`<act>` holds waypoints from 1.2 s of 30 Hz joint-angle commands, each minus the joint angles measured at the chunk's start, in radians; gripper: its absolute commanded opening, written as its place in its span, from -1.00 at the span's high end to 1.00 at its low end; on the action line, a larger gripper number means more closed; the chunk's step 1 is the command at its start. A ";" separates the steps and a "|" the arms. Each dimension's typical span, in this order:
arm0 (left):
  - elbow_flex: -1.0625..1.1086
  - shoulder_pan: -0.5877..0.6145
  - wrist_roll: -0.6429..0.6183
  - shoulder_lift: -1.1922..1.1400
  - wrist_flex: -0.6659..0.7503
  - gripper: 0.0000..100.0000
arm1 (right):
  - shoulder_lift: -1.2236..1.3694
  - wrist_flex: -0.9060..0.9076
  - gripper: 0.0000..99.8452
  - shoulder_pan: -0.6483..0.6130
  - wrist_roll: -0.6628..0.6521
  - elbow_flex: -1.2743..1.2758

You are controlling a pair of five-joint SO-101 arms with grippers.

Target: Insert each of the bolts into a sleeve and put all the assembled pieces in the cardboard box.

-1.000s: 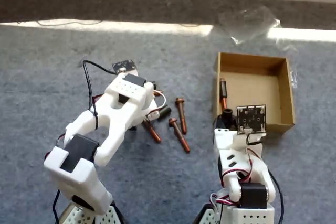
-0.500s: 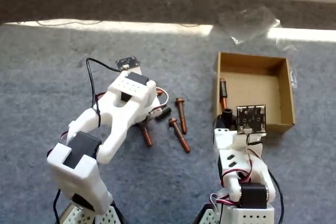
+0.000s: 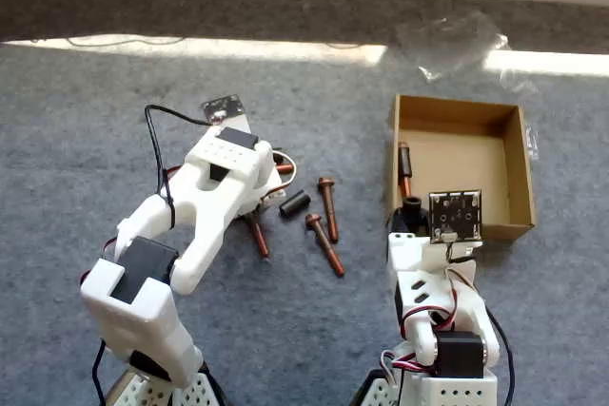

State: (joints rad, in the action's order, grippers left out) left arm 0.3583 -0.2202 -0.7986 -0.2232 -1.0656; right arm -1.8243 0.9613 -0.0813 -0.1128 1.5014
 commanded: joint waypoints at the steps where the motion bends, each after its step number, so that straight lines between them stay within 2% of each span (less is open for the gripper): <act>1: -0.044 0.001 0.201 0.004 0.025 0.96 | -0.010 -0.033 0.99 0.004 0.000 -0.013; 6: -0.044 -0.064 0.370 0.004 0.025 0.96 | -0.010 -0.033 0.99 0.004 0.000 -0.013; 15: -0.038 -0.082 0.559 0.004 0.018 0.96 | -0.010 -0.033 0.99 0.004 0.000 -0.013; 25: -0.044 -0.082 0.721 0.004 0.015 0.96 | -0.010 -0.033 0.99 0.002 0.000 -0.013; 36: -0.045 -0.104 0.827 0.004 -0.078 0.96 | -0.010 -0.035 0.99 0.002 0.000 -0.013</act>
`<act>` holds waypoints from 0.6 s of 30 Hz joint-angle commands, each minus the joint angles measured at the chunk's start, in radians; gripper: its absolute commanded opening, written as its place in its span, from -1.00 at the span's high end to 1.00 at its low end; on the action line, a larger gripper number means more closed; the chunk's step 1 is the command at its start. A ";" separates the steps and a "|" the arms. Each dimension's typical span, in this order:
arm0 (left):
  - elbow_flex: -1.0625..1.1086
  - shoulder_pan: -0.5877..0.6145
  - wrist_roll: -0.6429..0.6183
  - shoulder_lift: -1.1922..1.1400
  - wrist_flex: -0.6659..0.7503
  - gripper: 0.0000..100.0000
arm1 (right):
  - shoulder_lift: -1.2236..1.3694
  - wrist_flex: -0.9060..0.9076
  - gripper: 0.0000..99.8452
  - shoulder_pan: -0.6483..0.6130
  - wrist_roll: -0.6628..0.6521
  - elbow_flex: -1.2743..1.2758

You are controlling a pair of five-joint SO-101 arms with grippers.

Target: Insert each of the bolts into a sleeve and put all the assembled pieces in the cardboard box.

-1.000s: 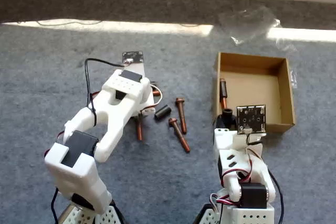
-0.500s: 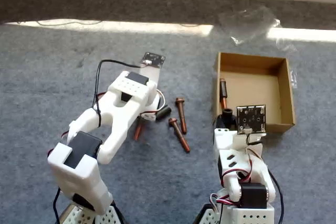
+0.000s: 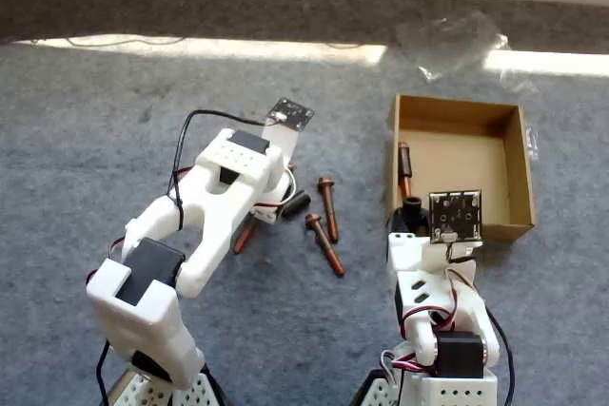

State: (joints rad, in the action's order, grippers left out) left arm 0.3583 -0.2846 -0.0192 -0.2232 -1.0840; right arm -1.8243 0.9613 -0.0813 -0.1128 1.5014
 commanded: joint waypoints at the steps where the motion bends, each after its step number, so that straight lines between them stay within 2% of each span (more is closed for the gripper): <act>1: -0.042 -0.051 0.061 0.004 -0.068 0.96 | -0.010 -0.035 0.99 0.002 0.000 -0.013; 8: -0.035 -0.076 0.071 0.004 -0.064 0.96 | -0.010 -0.036 0.99 0.002 0.000 -0.013; 18: -0.033 -0.076 0.075 0.002 -0.066 0.96 | -0.010 -0.036 0.99 -0.070 0.000 -0.010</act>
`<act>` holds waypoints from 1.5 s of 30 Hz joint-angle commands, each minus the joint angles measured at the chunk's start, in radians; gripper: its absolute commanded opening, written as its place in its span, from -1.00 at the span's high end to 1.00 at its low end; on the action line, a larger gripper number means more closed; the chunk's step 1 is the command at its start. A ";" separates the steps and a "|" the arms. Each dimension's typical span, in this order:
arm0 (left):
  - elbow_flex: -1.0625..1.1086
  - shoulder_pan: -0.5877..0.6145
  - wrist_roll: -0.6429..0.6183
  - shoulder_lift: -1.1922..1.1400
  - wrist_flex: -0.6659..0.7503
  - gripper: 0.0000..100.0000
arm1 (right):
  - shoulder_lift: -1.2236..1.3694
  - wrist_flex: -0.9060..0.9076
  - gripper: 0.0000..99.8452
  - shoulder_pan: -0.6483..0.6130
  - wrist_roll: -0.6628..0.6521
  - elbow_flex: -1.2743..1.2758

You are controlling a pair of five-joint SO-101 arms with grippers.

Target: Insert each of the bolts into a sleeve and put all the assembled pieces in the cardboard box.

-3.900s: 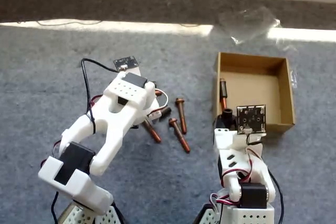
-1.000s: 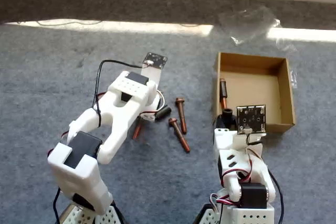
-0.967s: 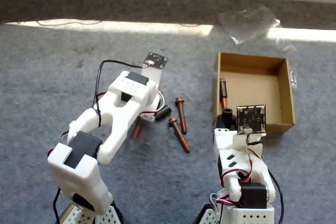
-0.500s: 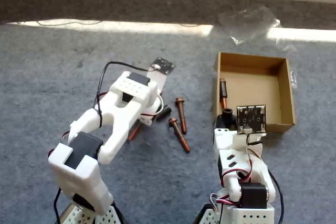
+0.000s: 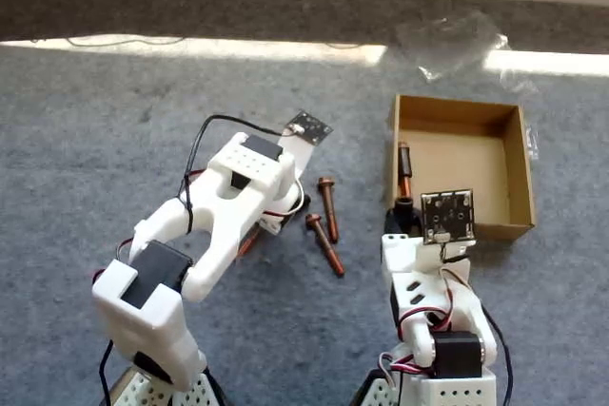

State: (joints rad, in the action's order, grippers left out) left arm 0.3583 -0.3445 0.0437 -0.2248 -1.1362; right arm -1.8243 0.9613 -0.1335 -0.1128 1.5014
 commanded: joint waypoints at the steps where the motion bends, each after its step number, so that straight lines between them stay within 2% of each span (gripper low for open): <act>1: -0.033 -0.016 0.012 0.004 -0.018 0.96 | -0.010 -0.036 0.99 -0.018 0.000 -0.010; 36: -0.048 -0.022 0.014 0.022 -0.041 0.99 | -0.010 -0.038 0.99 -0.050 -0.002 0.010; 41: -0.081 -0.024 0.015 0.148 -0.118 0.99 | -0.010 -0.038 0.99 -0.050 -0.002 0.010; 45: -0.068 -0.024 0.081 0.282 -0.143 0.99 | -0.010 -0.038 0.99 -0.050 -0.002 0.010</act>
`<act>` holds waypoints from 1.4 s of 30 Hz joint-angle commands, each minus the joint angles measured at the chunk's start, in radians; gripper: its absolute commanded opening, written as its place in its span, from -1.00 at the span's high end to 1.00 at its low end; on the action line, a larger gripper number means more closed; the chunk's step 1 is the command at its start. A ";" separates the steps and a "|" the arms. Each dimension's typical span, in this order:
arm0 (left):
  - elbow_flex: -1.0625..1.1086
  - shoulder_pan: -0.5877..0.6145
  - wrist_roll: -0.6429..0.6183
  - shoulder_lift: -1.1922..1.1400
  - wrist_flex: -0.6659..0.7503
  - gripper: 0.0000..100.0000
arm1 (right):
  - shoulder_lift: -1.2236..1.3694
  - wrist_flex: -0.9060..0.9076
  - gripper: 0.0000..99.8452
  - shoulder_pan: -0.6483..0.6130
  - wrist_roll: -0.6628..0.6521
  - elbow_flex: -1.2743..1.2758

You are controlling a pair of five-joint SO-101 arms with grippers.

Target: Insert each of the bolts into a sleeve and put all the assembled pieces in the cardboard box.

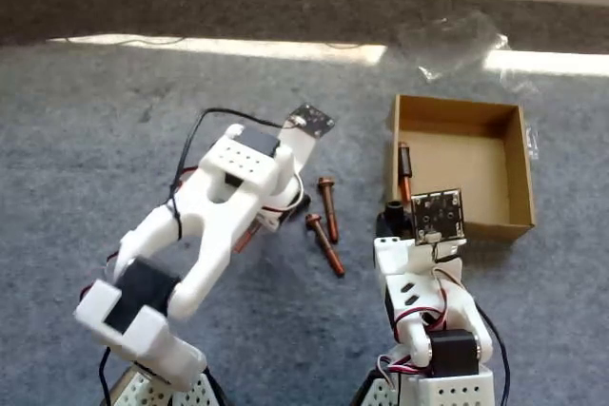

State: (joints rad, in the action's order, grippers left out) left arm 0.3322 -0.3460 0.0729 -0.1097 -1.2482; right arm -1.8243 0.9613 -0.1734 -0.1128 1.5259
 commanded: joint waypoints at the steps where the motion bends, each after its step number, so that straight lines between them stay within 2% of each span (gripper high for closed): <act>1: -0.035 -0.022 0.060 0.194 -0.029 0.99 | -0.010 -0.038 0.99 -0.010 -0.002 -0.015; 11: 0.048 -0.022 0.064 0.414 -0.028 0.99 | -0.010 -0.038 0.99 -0.018 -0.002 -0.015; 19: 0.150 -0.022 0.064 0.727 -0.028 0.99 | -0.010 -0.047 0.99 -0.189 -0.002 0.008; 26: 0.346 -0.019 0.064 1.046 0.101 0.99 | -0.010 -0.232 0.99 -0.274 -0.002 0.113; 32: 0.484 -0.015 0.064 1.242 0.204 0.99 | -0.010 -0.295 0.99 -0.325 0.000 0.122; 34: 0.499 -0.015 0.069 1.291 0.216 0.99 | -0.010 -0.354 0.99 -0.337 0.000 0.122; 38: 0.504 -0.013 0.178 1.360 0.215 0.99 | -0.010 -0.438 0.99 -0.351 0.000 0.122; 42: 0.504 0.024 0.184 1.405 0.218 0.99 | -0.010 -0.542 0.99 -0.351 0.003 0.122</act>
State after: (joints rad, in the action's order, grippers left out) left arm 0.8462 -0.3491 0.2417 1.2390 -1.0595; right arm -1.8243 0.5148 -0.5125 -0.1128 1.6579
